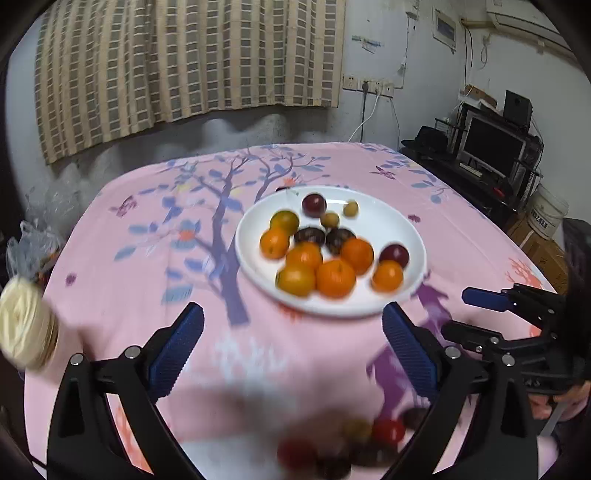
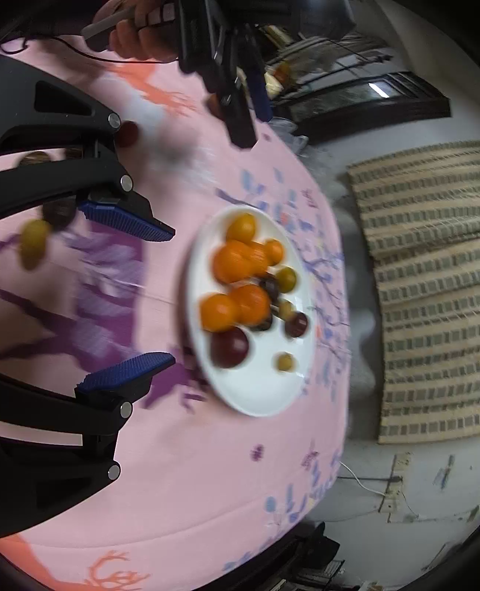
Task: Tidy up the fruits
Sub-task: 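Carry both yellow fruits over the white plate and open both tools, then grasp a yellow-green fruit with the right tool while the left tool grasps a brown fruit, then carry the brown and yellow-green fruits over the white plate and open both tools, then grasp a brown fruit with the right tool while the left tool grasps a dark date, then carry both held fruits over the white plate and open both tools, then grasp a red tomato with the right tool while the left tool grasps a dark cherry, then carry the tomato and cherry over the white plate and open both tools, then grasp a small yellow fruit with the right tool while the left tool grasps a red cherry tomato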
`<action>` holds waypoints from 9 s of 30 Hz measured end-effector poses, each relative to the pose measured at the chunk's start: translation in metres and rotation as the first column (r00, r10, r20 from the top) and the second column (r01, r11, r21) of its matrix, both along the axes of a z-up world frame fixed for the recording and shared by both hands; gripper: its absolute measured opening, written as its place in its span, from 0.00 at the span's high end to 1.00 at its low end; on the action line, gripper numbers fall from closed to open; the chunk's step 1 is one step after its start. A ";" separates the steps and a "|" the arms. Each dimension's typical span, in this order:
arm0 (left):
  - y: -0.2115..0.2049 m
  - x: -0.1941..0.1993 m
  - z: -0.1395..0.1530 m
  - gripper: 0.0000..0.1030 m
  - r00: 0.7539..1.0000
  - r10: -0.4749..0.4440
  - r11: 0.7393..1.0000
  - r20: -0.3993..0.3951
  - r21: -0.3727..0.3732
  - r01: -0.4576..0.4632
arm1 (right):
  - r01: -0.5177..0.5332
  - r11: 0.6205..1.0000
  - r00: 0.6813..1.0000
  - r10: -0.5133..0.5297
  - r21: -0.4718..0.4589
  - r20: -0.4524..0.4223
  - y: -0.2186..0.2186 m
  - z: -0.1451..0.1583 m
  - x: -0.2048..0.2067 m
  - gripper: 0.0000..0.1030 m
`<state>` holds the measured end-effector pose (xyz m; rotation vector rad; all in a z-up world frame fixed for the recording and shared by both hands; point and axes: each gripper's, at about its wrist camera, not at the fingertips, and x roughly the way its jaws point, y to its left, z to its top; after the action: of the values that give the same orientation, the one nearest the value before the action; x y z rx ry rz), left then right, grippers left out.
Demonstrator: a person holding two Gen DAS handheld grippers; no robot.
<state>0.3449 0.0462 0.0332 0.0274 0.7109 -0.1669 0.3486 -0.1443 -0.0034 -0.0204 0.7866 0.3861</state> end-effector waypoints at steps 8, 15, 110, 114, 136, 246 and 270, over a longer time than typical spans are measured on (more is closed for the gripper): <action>0.025 -0.079 -0.033 0.07 0.999 0.049 0.997 -0.010 -0.065 -0.049 | -0.077 0.994 0.994 0.071 -0.081 -0.084 0.012 -0.027 -0.044 0.49; 0.024 -0.091 -0.037 0.07 0.999 0.038 0.997 -0.014 -0.067 -0.039 | -0.129 0.989 0.987 0.120 -0.077 -0.109 0.022 -0.034 -0.057 0.55; 0.042 -0.091 -0.045 0.05 0.998 0.048 0.992 -0.050 -0.118 -0.054 | -0.244 0.969 0.961 0.237 -0.034 -0.142 0.038 -0.042 -0.044 0.51; 0.036 -0.096 -0.045 0.05 0.999 0.020 0.993 -0.032 -0.113 -0.023 | -0.239 0.970 0.963 0.230 -0.047 -0.143 0.043 -0.045 -0.041 0.55; -0.058 -0.079 -0.073 0.46 0.938 -0.334 0.927 -0.092 0.151 0.345 | -0.107 0.993 0.990 0.110 0.042 -0.083 0.007 -0.024 -0.036 0.68; -0.043 0.110 0.009 0.75 0.988 -0.136 0.989 -0.075 -0.068 0.131 | 0.090 0.985 0.991 -0.102 0.145 0.081 -0.013 0.034 0.065 0.72; 0.067 -0.033 -0.028 0.05 0.978 0.183 0.976 -0.103 -0.096 -0.193 | -0.257 0.961 0.966 0.255 -0.106 -0.035 0.103 -0.015 -0.032 0.32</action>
<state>0.3116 0.1133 0.0049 -0.1499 0.7935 -0.0237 0.3168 -0.0413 -0.0185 -0.2235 0.8284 0.5888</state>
